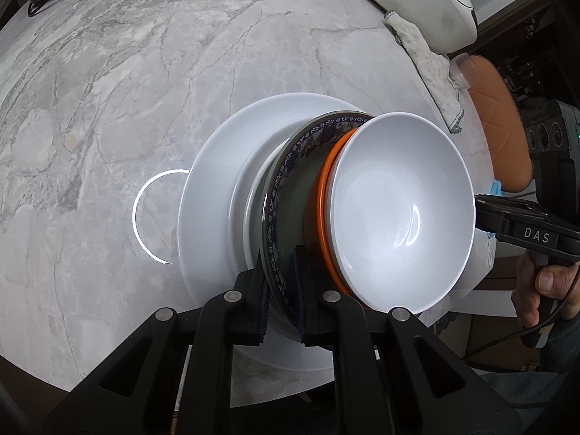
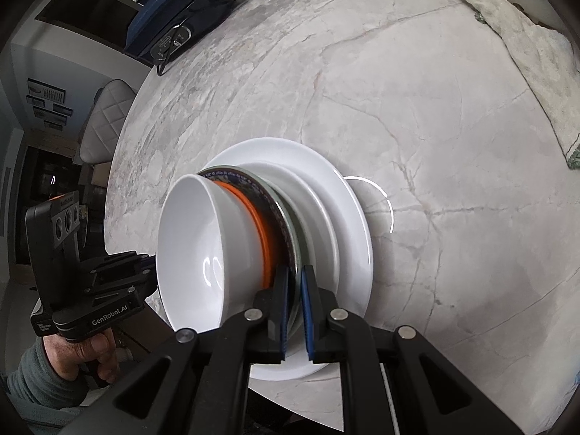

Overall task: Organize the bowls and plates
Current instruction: 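Lower the bowl stack onto the plates and open both tools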

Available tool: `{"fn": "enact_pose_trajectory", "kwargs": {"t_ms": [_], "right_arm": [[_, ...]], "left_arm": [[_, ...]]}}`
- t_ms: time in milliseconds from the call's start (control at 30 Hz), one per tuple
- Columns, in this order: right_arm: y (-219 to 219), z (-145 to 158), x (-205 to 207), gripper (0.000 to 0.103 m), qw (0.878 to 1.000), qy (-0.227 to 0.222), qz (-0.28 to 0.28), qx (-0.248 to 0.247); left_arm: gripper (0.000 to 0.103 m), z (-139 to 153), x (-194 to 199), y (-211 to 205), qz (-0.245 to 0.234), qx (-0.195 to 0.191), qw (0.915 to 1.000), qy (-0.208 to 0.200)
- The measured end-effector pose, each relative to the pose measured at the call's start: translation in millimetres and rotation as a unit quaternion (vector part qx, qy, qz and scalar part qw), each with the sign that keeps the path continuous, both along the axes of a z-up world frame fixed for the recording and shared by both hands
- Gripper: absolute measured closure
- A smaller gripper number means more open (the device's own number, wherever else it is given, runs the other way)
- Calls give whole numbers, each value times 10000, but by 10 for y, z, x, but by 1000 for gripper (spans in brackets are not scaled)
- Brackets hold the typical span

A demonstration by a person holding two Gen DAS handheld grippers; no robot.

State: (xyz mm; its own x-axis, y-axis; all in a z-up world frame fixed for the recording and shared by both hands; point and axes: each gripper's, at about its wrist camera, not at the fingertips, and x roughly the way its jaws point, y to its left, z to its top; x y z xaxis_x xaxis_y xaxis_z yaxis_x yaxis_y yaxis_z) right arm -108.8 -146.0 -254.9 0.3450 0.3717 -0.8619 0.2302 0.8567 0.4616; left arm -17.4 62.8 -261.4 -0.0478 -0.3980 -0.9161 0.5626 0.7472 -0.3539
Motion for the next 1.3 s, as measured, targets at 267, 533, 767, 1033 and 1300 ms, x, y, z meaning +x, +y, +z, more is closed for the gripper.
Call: {"fn": "enact_pose_trajectory", "kwargs": {"t_ms": [267, 533, 767, 1033, 1300], "right_arm": [[40, 38, -13, 80, 9990, -6, -19, -449], [-25, 92, -77, 60, 9980, -37, -121, -612], [-59, 303, -184, 24, 9952, -275, -152, -925], [70, 675, -343, 8, 9836, -745, 111, -1640], [289, 997, -529, 5, 9769, -1136, 268, -1790]], "left_arm": [[91, 66, -55, 42, 199, -39, 9996, -208], [42, 320, -152, 184, 509, 196, 9958, -739], [0, 682, -355, 552, 1071, 78, 9882, -1089], [1, 1161, -929, 446, 1560, 768, 9697, -1716], [1, 1981, -1195, 563, 2591, 869, 9180, -2873]]}}
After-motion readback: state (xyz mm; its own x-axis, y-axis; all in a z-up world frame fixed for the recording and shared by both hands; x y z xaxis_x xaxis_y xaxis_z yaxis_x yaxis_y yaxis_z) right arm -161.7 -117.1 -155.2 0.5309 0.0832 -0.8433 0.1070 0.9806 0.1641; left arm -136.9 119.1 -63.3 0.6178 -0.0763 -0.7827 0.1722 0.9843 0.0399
